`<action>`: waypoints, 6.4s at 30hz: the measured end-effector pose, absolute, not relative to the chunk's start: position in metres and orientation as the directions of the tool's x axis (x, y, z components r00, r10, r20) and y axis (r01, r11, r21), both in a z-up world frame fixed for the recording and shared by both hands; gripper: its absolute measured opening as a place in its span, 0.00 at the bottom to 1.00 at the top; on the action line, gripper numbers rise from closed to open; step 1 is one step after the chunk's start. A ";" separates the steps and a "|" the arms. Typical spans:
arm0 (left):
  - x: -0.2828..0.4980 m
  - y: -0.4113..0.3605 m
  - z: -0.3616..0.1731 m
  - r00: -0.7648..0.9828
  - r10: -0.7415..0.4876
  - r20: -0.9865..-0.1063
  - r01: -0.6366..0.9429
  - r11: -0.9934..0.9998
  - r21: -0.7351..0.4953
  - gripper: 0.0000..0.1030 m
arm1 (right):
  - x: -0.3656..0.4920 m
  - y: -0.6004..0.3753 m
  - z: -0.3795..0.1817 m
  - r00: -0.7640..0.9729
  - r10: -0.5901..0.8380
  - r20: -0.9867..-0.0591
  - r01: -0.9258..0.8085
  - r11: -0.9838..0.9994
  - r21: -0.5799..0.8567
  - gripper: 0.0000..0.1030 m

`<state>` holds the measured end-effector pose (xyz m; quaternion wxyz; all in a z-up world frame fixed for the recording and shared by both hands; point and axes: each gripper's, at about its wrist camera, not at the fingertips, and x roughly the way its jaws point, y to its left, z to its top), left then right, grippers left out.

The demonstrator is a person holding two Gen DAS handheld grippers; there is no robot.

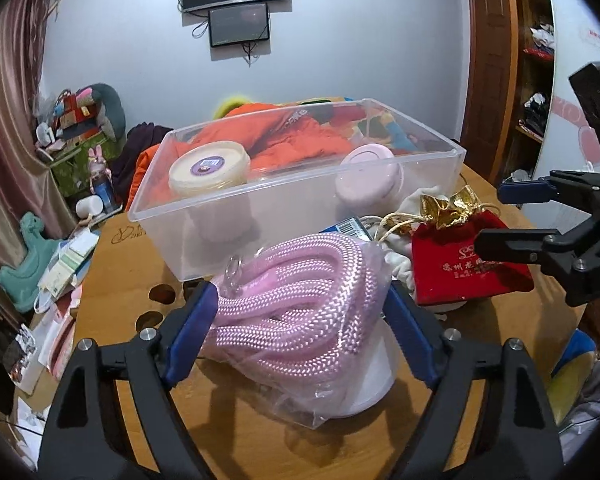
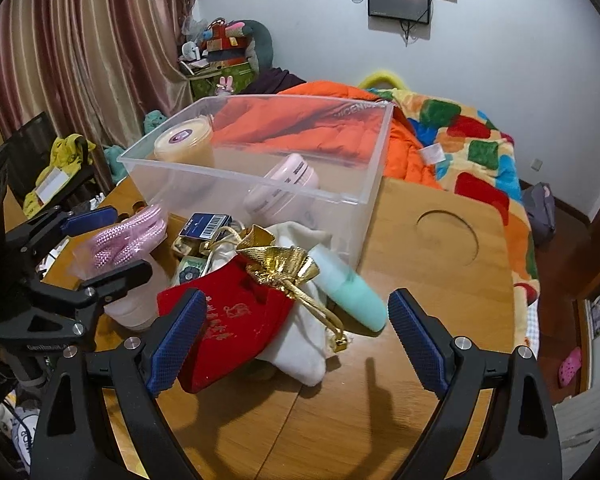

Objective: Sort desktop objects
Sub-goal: 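Grasp the bagged pink rope with the left tool while the right tool grasps the red pouch, then carry the bagged pink rope and red pouch over the clear box, then lower the rope and pouch into the box and open both tools, then withdraw both tools from the box toward the remaining items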

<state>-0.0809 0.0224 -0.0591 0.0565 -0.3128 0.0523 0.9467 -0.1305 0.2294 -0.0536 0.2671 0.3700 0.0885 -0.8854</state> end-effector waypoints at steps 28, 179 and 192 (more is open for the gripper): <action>-0.077 0.018 -0.040 -0.842 0.108 -0.528 -0.172 -0.982 0.074 0.33 | -0.144 0.231 -0.061 -0.473 -0.504 -0.723 0.550 -0.810 0.204 0.15; -0.113 0.007 0.036 -0.806 0.148 -0.573 -0.187 -0.982 0.008 0.90 | -0.157 0.225 0.022 -0.704 -0.315 -0.637 0.502 -0.855 -0.132 0.70; -0.074 0.005 -0.017 -0.781 0.110 -0.614 -0.163 -0.986 0.031 0.91 | -0.135 0.237 -0.009 -0.689 -0.306 -0.657 0.471 -0.878 -0.085 0.79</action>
